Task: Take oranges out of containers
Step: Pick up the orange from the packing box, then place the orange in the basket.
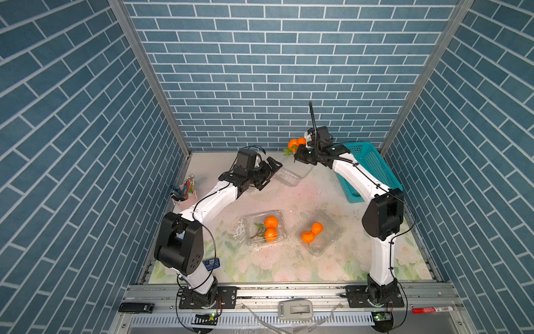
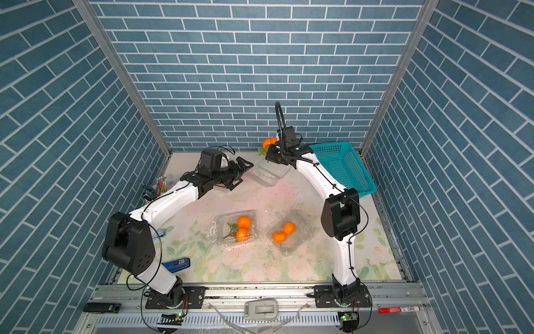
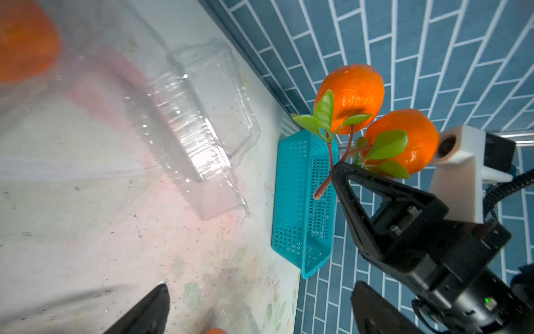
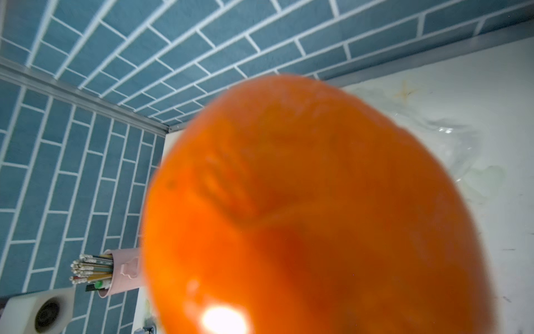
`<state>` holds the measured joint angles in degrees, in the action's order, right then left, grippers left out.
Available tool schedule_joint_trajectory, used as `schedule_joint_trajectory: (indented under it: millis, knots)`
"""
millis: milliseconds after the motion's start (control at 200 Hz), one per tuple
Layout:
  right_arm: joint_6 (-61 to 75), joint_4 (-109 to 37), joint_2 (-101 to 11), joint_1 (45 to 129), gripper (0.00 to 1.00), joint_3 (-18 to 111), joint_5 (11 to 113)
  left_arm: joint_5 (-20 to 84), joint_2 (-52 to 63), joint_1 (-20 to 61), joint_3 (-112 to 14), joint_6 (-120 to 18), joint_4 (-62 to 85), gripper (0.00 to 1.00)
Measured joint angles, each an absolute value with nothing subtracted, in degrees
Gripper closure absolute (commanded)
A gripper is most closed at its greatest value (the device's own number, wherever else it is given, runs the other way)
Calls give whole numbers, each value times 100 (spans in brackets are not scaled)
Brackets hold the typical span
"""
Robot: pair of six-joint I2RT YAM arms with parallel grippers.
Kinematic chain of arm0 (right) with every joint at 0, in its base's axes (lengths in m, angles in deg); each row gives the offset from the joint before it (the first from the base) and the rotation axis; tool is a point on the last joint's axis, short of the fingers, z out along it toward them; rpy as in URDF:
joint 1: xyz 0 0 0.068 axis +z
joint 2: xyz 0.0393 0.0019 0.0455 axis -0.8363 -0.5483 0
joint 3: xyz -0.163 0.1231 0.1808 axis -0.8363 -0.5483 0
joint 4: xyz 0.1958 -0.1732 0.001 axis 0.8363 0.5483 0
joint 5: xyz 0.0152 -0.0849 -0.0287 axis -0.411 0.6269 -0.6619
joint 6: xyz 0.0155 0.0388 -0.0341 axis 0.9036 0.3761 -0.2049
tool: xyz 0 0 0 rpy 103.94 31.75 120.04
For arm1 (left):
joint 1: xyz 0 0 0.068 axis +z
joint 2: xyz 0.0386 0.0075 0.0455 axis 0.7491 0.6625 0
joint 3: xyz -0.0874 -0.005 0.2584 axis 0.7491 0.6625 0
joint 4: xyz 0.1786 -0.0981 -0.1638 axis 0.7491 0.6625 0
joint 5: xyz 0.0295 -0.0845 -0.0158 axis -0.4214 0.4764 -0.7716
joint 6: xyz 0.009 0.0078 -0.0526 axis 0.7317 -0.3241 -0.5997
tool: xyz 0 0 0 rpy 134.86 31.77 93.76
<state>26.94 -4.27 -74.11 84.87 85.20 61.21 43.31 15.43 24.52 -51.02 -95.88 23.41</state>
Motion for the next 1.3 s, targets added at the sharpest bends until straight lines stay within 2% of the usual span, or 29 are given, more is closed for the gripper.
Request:
schedule_joint_trajectory:
  millis: [225,465,605,785,1010,1300]
  knots:
    - [2646,-425,-6917,7768,100,8411,5870,4086,1652,1921,-5959,-9400,3023,1]
    - [2611,-619,-6084,6819,100,7296,5614,3902,2197,1652,-6820,-9207,3512,1]
    - [2611,-742,-5835,6185,100,6754,5485,3834,2828,1558,-7478,-9192,3720,1]
    - [2711,-932,-5750,5418,100,6184,5264,3806,4024,1318,-9096,-9142,4028,1]
    - [2888,-1199,-6255,4981,100,6400,5028,3824,4859,1003,-10274,-9164,4225,1]
    - [3030,-1341,-7583,4957,100,6898,5004,3883,5147,876,-10420,-9264,4223,1]
